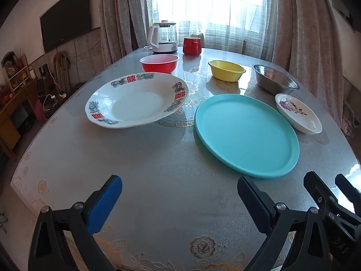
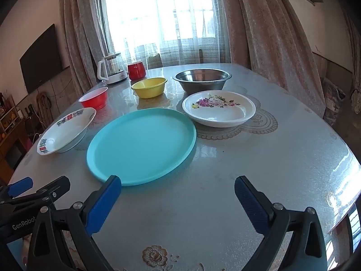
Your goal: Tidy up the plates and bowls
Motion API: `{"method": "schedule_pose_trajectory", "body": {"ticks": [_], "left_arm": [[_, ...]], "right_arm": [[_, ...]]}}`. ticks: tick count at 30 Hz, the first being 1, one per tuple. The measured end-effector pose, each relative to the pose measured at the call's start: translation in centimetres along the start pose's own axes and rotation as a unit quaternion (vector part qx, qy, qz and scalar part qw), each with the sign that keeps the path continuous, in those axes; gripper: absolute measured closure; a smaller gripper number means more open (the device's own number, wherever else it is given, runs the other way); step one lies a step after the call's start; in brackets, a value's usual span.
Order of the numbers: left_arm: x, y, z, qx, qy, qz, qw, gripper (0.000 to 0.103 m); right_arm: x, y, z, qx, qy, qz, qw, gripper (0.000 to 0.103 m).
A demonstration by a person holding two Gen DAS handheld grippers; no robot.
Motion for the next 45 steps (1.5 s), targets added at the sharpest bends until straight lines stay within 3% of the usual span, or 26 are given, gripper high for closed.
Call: {"method": "schedule_pose_trajectory", "body": {"ticks": [45], "left_arm": [[-0.27, -0.39, -0.25, -0.006, -0.002, 0.010, 0.9999, 0.000]], "right_arm": [[-0.39, -0.56, -0.22, -0.010, 0.000, 0.016, 1.000, 0.001]]}}
Point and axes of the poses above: each gripper's, at about its wrist camera, not at the fingertips, and x roughly against the way its jaws point, z to its left, y to its top, the point moved 9 cm from there along -x, roughly the way its jaws point, and after that the axes turned 6 degrees about -x, right-handed, at the moved point
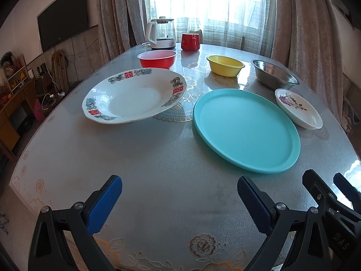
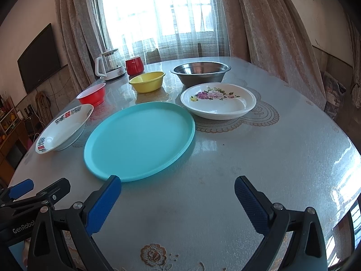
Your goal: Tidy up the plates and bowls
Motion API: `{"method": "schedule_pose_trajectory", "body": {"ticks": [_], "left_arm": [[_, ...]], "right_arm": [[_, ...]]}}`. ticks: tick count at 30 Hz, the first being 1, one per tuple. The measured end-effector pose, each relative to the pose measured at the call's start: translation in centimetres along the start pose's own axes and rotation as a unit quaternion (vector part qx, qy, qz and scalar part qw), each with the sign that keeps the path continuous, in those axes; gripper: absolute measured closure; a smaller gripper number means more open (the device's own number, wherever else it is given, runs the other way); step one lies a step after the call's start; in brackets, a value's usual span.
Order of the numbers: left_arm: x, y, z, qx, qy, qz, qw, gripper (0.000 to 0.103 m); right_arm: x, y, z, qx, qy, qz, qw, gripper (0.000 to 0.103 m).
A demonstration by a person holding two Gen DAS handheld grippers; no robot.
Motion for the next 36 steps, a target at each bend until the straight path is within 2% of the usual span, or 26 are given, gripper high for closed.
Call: {"method": "schedule_pose_trajectory", "body": {"ticks": [22, 29, 36], "left_arm": [[-0.6, -0.3, -0.2, -0.001, -0.003, 0.013, 0.9999, 0.000], [-1.2, 0.4, -0.5, -0.002, -0.033, 0.015, 0.9994, 0.000], [-2.8, 1.9, -1.4, 0.017, -0.073, 0.032, 0.9967, 0.000]], "right_arm": [[-0.4, -0.3, -0.3, -0.007, 0.003, 0.009, 1.000, 0.001], [-2.1, 1.1, -1.1, 0.013, -0.012, 0.014, 1.000, 0.001], [-3.7, 3.5, -1.9, -0.002, 0.006, 0.014, 1.000, 0.011]]}}
Point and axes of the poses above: each gripper's, at about its wrist camera, not at the fingertips, and x roughly against the way its jaws point, z to its left, y to its top, the point moved 9 cm from there along -x, roughly the way its jaws point, and after that the axes turned 6 degrees about -x, right-handed, at the moved point
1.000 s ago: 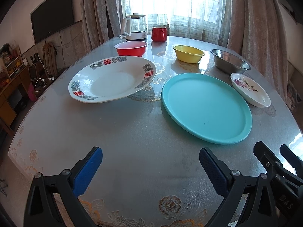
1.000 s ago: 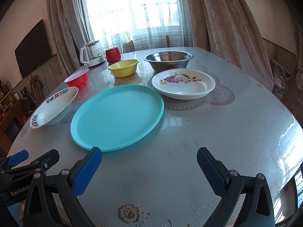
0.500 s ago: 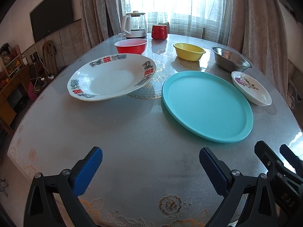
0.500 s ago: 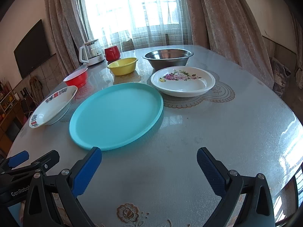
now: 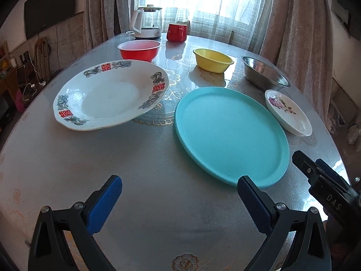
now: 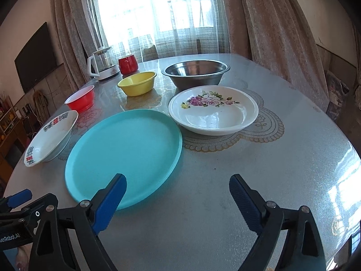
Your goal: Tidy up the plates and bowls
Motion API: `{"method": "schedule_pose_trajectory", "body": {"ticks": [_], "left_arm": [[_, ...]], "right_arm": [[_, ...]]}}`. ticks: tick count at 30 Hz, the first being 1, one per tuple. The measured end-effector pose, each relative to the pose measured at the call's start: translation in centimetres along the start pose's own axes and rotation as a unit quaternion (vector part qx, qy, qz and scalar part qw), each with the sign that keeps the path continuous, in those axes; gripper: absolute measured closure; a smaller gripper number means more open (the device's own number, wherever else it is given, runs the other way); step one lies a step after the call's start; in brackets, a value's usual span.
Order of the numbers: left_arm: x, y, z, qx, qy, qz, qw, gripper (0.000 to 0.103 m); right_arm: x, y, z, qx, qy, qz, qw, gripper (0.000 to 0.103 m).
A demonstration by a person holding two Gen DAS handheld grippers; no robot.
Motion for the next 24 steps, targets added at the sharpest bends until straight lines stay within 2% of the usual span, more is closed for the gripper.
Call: {"method": "schedule_pose_trajectory", "body": {"ticks": [5, 10, 13, 14, 15, 18, 19, 21, 24], "left_arm": [[-1.3, 1.8, 0.3, -0.003, 0.042, -0.004, 0.9991, 0.000], [-1.7, 2.6, -0.8, -0.023, 0.030, -0.020, 0.9991, 0.002], [-2.3, 2.6, -1.3, -0.012, -0.013, -0.013, 0.9997, 0.013], [-2.6, 2.7, -1.4, -0.011, -0.014, -0.012, 0.9998, 0.020], [-2.9, 2.7, -1.4, -0.010, -0.015, -0.011, 0.9998, 0.022], [-3.7, 2.4, -1.7, -0.015, -0.028, -0.003, 0.9995, 0.033], [-3.9, 2.3, -1.7, -0.014, -0.032, 0.000, 0.9994, 0.040], [-4.0, 2.3, -1.7, -0.017, -0.033, -0.008, 0.9993, 0.045], [-4.1, 2.5, -1.7, -0.016, -0.039, -0.011, 0.9990, 0.058]], "right_arm": [[-1.7, 1.4, -0.3, -0.014, 0.014, 0.012, 1.000, 0.019], [-3.5, 1.9, -0.5, -0.032, 0.024, 0.032, 0.999, 0.031], [-4.2, 2.0, -0.2, -0.028, 0.029, 0.035, 0.999, 0.039], [-4.4, 1.9, -0.1, -0.031, 0.033, 0.041, 0.998, 0.041], [-4.7, 1.9, -0.1, -0.036, 0.038, 0.045, 0.998, 0.046], [-5.4, 2.0, -0.1, -0.048, 0.046, 0.054, 0.996, 0.053], [-5.5, 2.0, -0.1, -0.051, 0.049, 0.056, 0.996, 0.056], [-5.6, 2.1, 0.0, -0.055, 0.054, 0.057, 0.995, 0.064], [-5.9, 2.2, 0.2, -0.056, 0.055, 0.060, 0.995, 0.069]]}}
Point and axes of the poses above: each gripper's, at about its wrist camera, not at the fingertips, and x roughly against the way its jaws point, z to its left, y to its top, the point moved 9 cm from there along -x, roughly the way its jaws point, and after that the axes turned 6 degrees about -x, right-handed, at the moved point
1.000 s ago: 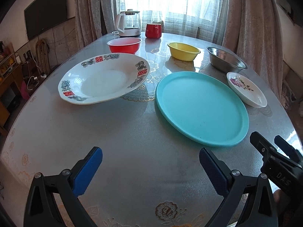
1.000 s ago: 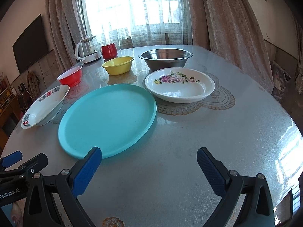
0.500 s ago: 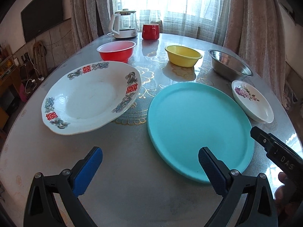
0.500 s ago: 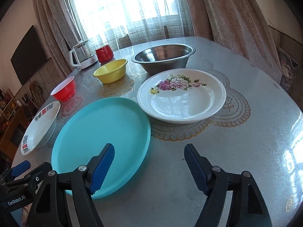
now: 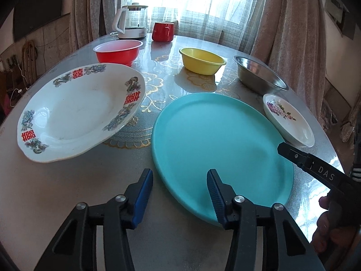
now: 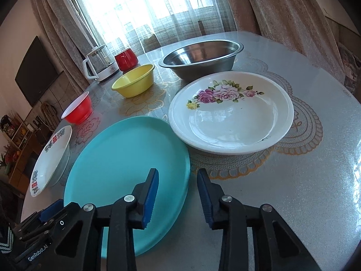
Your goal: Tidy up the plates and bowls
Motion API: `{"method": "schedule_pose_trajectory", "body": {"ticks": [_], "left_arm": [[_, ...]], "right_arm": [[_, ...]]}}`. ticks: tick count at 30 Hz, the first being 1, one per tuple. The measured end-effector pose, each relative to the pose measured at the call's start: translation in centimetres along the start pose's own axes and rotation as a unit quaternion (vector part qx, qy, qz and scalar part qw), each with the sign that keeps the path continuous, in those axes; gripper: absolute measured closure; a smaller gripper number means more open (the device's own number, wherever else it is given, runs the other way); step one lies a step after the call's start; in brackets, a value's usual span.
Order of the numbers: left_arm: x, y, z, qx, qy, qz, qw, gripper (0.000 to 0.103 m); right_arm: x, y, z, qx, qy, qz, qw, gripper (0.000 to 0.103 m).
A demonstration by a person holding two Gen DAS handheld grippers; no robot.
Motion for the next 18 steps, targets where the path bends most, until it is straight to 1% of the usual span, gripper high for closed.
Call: {"method": "schedule_pose_trajectory", "body": {"ticks": [1, 2, 4, 5, 7, 8, 12, 15, 18], "left_arm": [[0.0, 0.0, 0.2, -0.001, 0.006, -0.002, 1.0000, 0.064], [0.0, 0.1, 0.4, -0.003, 0.016, -0.004, 0.9999, 0.073], [0.0, 0.0, 0.8, -0.009, 0.032, -0.012, 0.9994, 0.080], [0.1, -0.1, 0.9, -0.013, 0.032, -0.016, 0.9993, 0.080], [0.2, -0.2, 1.0, -0.016, 0.035, -0.021, 0.9991, 0.081], [0.3, -0.2, 1.1, -0.014, 0.034, -0.022, 0.9991, 0.082], [0.7, -0.2, 1.4, -0.015, 0.042, -0.033, 0.9984, 0.083], [1.3, -0.4, 1.3, -0.034, 0.056, -0.044, 0.9969, 0.083], [1.7, -0.6, 1.7, -0.031, 0.057, -0.047, 0.9968, 0.083]], "right_arm": [[-0.1, 0.0, 0.1, 0.002, -0.002, 0.001, 1.000, 0.072], [-0.2, 0.0, 0.2, 0.005, -0.004, 0.002, 1.000, 0.074], [-0.3, 0.0, 0.4, 0.010, -0.009, 0.003, 1.000, 0.076], [-0.3, 0.0, 0.4, 0.012, -0.012, 0.003, 1.000, 0.076], [-0.4, 0.1, 0.2, 0.008, -0.010, 0.004, 1.000, 0.083], [-0.4, 0.1, 0.1, 0.004, -0.007, 0.005, 1.000, 0.084], [-0.4, 0.0, 0.3, 0.001, 0.012, 0.007, 1.000, 0.084], [-0.1, 0.1, 0.6, 0.009, 0.012, -0.001, 1.000, 0.084], [0.2, -0.1, 1.1, 0.017, 0.019, -0.004, 1.000, 0.084]]}}
Point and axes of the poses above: each gripper's, at about its wrist camera, not at the fingertips, and x roughly against the way its jaws point, z to its left, y to its top, the point moved 9 cm from there along -x, roughly the way its jaws point, and after that the axes turned 6 degrees about -x, right-handed, at the moved point
